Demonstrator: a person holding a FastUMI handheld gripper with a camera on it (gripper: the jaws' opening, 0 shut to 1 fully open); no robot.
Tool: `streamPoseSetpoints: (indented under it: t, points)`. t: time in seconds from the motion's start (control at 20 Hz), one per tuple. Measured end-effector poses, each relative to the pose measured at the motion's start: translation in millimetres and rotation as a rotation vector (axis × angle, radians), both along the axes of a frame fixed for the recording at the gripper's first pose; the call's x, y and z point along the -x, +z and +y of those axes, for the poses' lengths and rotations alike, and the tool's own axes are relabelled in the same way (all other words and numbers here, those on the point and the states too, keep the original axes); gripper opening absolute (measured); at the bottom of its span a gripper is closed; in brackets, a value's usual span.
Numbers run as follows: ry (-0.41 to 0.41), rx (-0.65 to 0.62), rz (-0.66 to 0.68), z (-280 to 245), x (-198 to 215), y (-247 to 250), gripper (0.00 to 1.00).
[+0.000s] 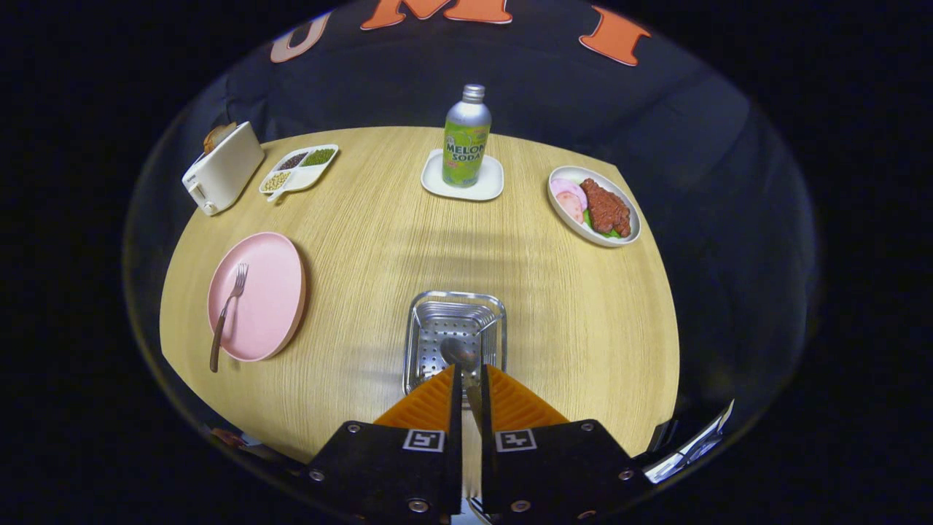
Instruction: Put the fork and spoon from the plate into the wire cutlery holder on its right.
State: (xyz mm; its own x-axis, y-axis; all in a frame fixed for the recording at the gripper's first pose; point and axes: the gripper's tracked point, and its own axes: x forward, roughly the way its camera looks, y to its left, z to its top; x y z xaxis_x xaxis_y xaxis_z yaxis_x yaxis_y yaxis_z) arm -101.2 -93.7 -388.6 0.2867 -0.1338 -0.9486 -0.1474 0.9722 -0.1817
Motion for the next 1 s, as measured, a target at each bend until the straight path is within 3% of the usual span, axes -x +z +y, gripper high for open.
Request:
streamPoseSetpoints:
  t: [0.2, 0.4, 0.7, 0.85, 1.0]
  points:
    - [0.009, -0.038, -0.160, 12.3, -29.7, 26.2, 0.13]
    - [0.003, -0.085, -0.369, 32.7, -62.3, 65.0, 0.24]
    - [0.021, -0.165, -0.730, 74.9, -104.5, 150.8, 0.53]
    - [0.035, -0.172, -0.854, 93.6, -114.0, 183.4, 0.73]
    - [0.035, -0.201, -0.934, 113.5, -119.2, 209.2, 0.83]
